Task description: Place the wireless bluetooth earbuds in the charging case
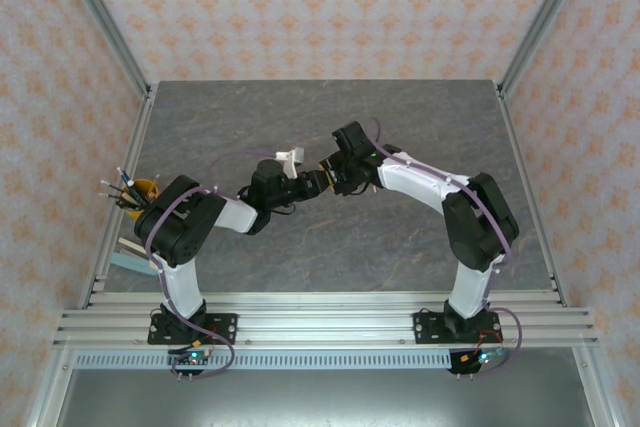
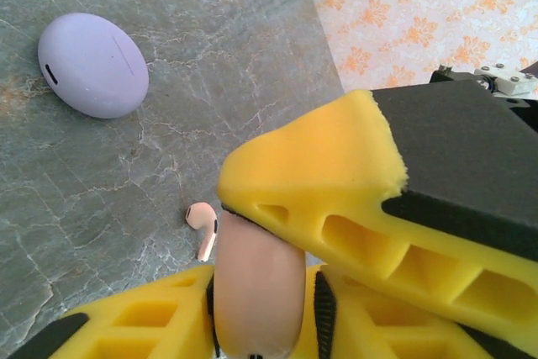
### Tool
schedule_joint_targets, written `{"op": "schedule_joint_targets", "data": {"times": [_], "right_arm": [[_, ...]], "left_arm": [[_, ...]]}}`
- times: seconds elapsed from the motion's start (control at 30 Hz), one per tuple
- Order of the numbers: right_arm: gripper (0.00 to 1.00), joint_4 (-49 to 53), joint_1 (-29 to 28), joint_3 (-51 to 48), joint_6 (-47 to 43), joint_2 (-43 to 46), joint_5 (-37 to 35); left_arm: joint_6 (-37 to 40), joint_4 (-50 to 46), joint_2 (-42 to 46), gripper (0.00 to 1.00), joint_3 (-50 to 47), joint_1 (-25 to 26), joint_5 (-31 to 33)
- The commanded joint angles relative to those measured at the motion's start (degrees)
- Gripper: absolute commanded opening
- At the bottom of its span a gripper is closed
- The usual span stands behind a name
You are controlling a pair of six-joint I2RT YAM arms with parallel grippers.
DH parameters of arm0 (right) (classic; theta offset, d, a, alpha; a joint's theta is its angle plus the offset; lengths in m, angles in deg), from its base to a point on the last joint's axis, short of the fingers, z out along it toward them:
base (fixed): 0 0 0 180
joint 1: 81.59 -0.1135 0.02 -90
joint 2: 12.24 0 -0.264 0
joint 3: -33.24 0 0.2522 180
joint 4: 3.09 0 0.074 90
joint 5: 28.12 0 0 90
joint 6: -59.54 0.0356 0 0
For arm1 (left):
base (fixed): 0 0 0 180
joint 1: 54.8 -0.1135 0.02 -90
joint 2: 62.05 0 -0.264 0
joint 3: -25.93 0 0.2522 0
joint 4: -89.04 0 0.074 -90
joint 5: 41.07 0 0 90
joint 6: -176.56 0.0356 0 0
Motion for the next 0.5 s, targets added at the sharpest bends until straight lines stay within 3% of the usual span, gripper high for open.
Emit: {"op": "schedule_joint_targets", "data": {"times": [0.0,0.2,0.47], "right_arm": [[0.44,1.0,-0.2,-1.8,0.2,2.3,0.8],[0.44,0.5,-0.1,-2.9,0.1,3.6,1.0],[0.44,0.1,0.0,-3.1,0.0,3.9,1.5]], "left_arm": [[0.3,2.4,0.3,0.31,2.3,-0.2,1.7],[1.2,-1.2,1.0,0.22,3.0,-0.2,1.4],[1.9,-3.0,2.3,0.23,3.4,-0.2,1.9]]}}
